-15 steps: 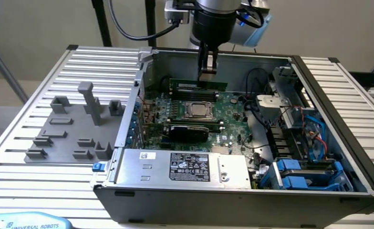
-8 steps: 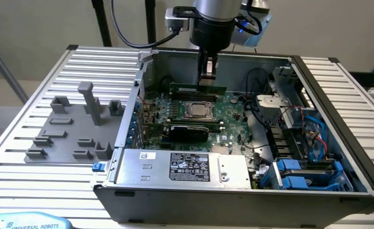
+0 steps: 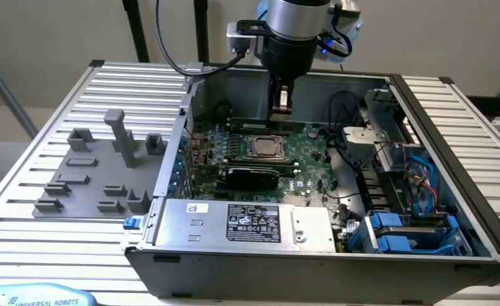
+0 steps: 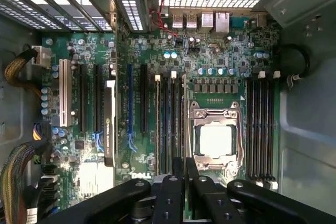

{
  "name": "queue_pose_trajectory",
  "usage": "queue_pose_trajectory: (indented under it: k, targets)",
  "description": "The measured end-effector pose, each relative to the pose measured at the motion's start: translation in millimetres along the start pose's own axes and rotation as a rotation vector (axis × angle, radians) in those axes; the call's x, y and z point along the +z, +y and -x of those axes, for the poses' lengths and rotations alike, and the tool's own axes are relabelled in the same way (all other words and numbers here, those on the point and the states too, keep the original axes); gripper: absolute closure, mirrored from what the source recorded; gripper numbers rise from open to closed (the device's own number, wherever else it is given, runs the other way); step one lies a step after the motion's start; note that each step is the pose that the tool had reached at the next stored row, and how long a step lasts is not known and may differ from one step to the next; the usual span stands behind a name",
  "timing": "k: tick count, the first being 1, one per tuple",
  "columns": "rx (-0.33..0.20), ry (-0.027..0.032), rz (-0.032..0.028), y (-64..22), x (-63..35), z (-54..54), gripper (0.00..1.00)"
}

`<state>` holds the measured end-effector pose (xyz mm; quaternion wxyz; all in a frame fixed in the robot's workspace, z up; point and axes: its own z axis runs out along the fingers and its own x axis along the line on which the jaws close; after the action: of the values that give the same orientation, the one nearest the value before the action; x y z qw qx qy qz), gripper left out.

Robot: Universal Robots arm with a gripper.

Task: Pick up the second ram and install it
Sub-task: 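Insert the second ram into the second slot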

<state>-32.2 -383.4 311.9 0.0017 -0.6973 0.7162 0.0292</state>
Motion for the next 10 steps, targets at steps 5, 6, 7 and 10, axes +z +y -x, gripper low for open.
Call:
queue_pose_trajectory:
  k: [5, 6, 7, 10]
  targets:
    - [0.002, -0.0001, -0.0001, -0.4, 9.0, -0.2, 0.87]
    - [0.005, -0.0003, -0.0002, -0.4, 10.9, -0.2, 0.87]
    - [0.008, -0.0004, -0.0003, -0.3, 12.7, -0.3, 0.87]
    - [0.011, -0.0005, -0.0006, 0.9, 18.8, -0.6, 0.87]
